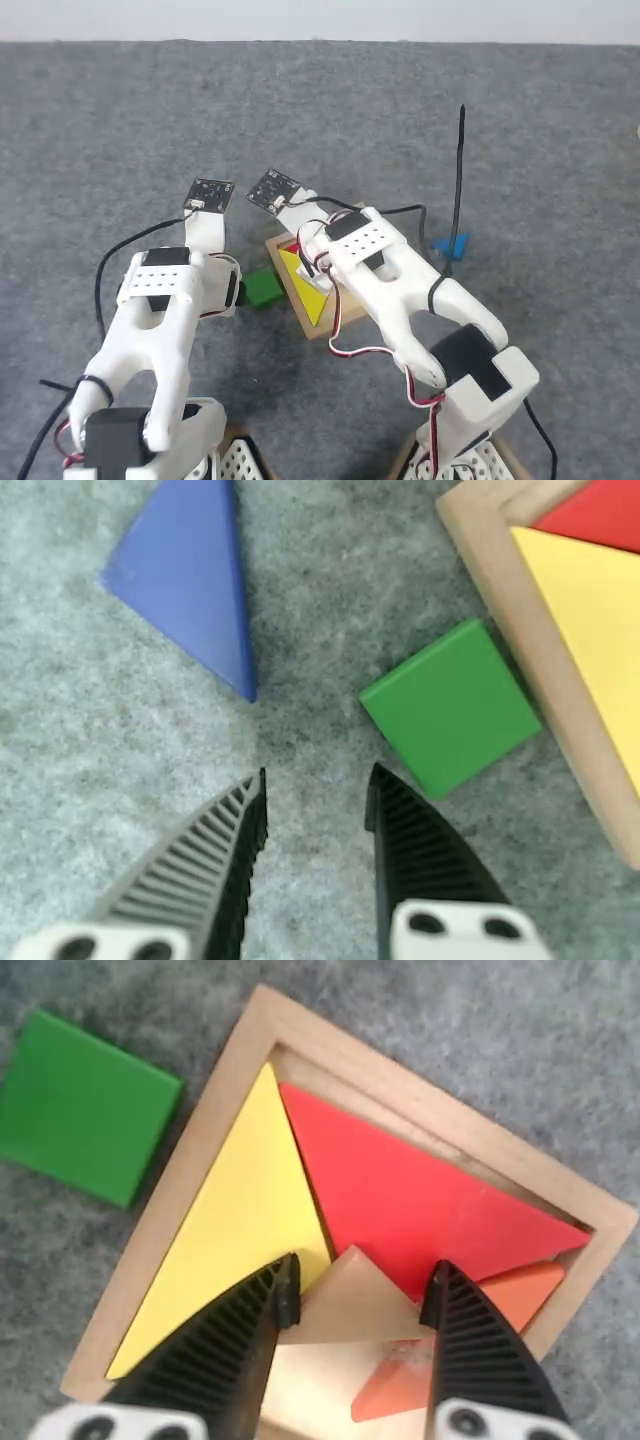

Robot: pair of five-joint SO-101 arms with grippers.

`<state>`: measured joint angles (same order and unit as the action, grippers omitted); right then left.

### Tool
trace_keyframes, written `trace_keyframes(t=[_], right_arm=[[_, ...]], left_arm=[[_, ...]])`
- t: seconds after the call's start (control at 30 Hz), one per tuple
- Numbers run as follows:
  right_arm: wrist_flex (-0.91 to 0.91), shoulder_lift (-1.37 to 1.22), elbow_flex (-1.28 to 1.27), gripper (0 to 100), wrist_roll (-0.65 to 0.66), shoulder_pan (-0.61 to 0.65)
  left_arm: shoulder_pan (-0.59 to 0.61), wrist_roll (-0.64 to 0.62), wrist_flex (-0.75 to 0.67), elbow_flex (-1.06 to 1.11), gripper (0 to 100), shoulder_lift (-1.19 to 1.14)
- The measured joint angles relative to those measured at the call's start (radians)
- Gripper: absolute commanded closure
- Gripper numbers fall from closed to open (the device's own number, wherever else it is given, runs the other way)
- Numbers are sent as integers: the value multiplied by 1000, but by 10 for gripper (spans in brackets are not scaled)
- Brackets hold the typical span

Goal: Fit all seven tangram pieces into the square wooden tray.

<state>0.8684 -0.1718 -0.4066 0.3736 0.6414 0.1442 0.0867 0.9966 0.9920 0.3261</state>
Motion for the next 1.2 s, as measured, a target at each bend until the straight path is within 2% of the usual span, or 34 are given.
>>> trace_keyframes(t=[0.2,0.47,0.67,0.9,1.2], right_arm=[[2,40,-29,783,34,0],[-54,235,-233,783,91,0],[-66,287,-276,783,94,-3],[-68,324,-296,783,92,-75],[-40,402,-367,783,64,-28]], left_arm=[[0,0,0,0,848,0],[0,0,0,0,848,0],[0,3,0,0,848,0],[0,3,0,0,848,0],[0,32,0,0,848,0]])
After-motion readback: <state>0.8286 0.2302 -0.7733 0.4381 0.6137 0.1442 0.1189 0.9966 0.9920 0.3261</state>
